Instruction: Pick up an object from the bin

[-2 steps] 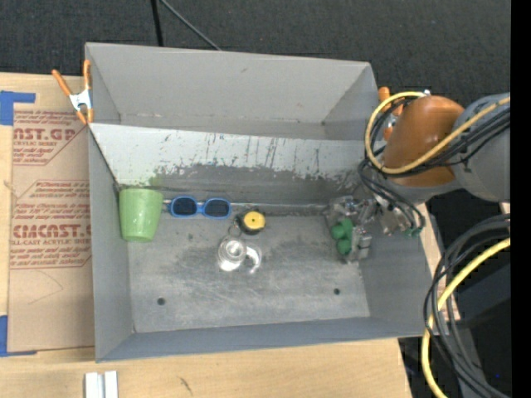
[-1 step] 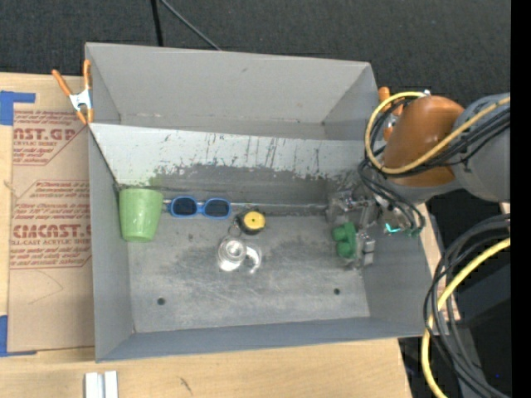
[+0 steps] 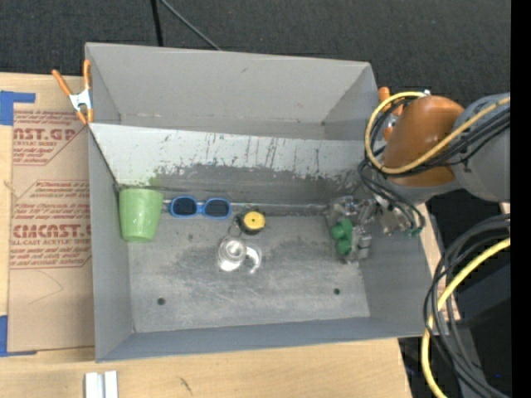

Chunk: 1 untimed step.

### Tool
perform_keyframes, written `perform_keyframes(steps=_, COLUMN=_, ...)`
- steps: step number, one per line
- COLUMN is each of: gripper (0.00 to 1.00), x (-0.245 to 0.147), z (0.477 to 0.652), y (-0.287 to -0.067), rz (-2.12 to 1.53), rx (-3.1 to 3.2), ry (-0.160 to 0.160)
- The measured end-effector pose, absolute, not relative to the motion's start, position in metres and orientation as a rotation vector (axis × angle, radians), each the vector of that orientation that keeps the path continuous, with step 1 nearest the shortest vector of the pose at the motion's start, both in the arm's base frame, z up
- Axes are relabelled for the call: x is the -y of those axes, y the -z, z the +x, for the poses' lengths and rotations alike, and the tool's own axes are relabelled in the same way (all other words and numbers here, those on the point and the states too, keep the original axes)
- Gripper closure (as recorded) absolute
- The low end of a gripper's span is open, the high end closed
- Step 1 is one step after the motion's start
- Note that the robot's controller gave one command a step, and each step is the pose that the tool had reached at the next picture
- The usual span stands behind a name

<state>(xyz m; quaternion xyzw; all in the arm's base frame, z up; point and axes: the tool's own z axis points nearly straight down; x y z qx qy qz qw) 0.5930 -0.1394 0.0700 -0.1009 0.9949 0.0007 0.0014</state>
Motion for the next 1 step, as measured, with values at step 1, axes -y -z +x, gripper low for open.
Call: perform_keyframes(steps=1, gripper=1.00, x=0.1387, z=0.5779, y=-0.2095, rz=-0.325, rx=-3.114, ry=0.006)
